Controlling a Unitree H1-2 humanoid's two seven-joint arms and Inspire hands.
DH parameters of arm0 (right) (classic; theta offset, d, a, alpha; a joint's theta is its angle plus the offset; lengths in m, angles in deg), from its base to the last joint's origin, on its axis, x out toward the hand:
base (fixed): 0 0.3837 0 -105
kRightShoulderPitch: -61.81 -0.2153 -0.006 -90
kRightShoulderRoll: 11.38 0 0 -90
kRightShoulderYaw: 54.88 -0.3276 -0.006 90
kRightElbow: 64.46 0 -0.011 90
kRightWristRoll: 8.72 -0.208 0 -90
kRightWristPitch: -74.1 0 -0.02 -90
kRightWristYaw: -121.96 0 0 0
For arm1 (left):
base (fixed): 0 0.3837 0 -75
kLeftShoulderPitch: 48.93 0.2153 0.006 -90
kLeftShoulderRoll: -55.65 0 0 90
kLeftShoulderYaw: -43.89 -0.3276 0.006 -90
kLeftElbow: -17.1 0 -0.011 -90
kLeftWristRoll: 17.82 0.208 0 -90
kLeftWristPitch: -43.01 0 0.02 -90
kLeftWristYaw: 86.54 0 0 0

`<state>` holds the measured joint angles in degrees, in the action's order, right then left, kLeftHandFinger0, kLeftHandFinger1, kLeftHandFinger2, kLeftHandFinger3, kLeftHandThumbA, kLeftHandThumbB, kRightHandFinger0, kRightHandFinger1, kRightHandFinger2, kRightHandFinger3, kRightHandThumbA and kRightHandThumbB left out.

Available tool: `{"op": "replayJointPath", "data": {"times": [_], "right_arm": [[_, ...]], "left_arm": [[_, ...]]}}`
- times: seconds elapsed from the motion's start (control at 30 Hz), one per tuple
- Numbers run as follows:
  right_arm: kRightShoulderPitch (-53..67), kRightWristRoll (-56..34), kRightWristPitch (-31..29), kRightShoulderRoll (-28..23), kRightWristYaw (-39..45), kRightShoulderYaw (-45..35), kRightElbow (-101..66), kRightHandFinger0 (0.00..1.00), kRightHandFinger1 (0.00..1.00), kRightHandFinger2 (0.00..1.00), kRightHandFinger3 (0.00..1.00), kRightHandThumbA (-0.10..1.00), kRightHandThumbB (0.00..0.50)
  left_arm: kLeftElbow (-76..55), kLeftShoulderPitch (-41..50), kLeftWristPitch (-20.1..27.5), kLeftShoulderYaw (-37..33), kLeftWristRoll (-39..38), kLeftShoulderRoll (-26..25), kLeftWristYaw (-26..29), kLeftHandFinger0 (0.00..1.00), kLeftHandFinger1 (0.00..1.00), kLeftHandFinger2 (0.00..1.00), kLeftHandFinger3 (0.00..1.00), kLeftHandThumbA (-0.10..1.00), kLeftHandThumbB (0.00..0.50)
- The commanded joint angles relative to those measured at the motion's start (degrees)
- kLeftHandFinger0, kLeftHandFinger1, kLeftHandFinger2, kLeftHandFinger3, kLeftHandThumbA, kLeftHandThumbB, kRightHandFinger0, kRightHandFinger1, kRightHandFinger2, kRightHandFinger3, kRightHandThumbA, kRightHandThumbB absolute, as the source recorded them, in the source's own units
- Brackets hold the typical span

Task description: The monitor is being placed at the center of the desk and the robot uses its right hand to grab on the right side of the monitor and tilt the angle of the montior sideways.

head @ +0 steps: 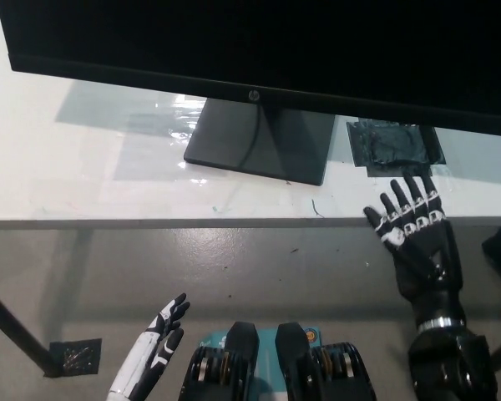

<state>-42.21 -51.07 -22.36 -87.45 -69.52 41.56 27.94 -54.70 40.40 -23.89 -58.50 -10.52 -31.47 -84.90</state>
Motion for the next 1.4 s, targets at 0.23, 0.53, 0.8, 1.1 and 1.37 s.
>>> {"op": "replayJointPath", "data": {"times": [0.23, 0.53, 0.8, 1.1, 1.37], "right_arm": [[-10.9, -26.1, 13.9, 6.1, 9.8, -12.4, 4.9, 1.0, 1.0, 1.0, 1.0, 1.0, 0.3], [-14.2, -23.9, 16.3, 7.6, 12.4, -17.6, 12.5, 1.0, 1.0, 1.0, 1.0, 1.0, 0.293], [-16.7, -22.2, 17.6, 7.6, 14.9, -21.8, 19.4, 1.0, 1.0, 1.0, 1.0, 1.0, 0.31], [-21.4, -20.2, 17.7, 6.9, 16.2, -25.6, 25.4, 1.0, 1.0, 1.0, 1.0, 1.0, 0.321], [-24.5, -19.5, 18.0, 6.1, 17.8, -27.7, 28.9, 1.0, 1.0, 1.0, 1.0, 1.0, 0.334]], "left_arm": [[-1.8, -1.6, 3.8, -0.3, 0.5, -1.3, 1.9, 1.0, 1.0, 1.0, 1.0, 1.0, 0.299], [-1.7, -1.4, 3.8, -0.4, 0.7, -1.3, 2.2, 1.0, 1.0, 1.0, 1.0, 1.0, 0.308], [-1.9, -0.2, 3.8, -1.3, 0.8, -1.7, 2.8, 1.0, 1.0, 1.0, 1.0, 1.0, 0.301], [-1.7, -0.1, 3.8, -1.3, -0.2, -1.6, 2.5, 1.0, 1.0, 1.0, 1.0, 1.0, 0.32], [-1.6, -0.2, 3.8, -1.5, 0.2, -1.6, 3.0, 1.0, 1.0, 1.0, 1.0, 1.0, 0.319]]}}
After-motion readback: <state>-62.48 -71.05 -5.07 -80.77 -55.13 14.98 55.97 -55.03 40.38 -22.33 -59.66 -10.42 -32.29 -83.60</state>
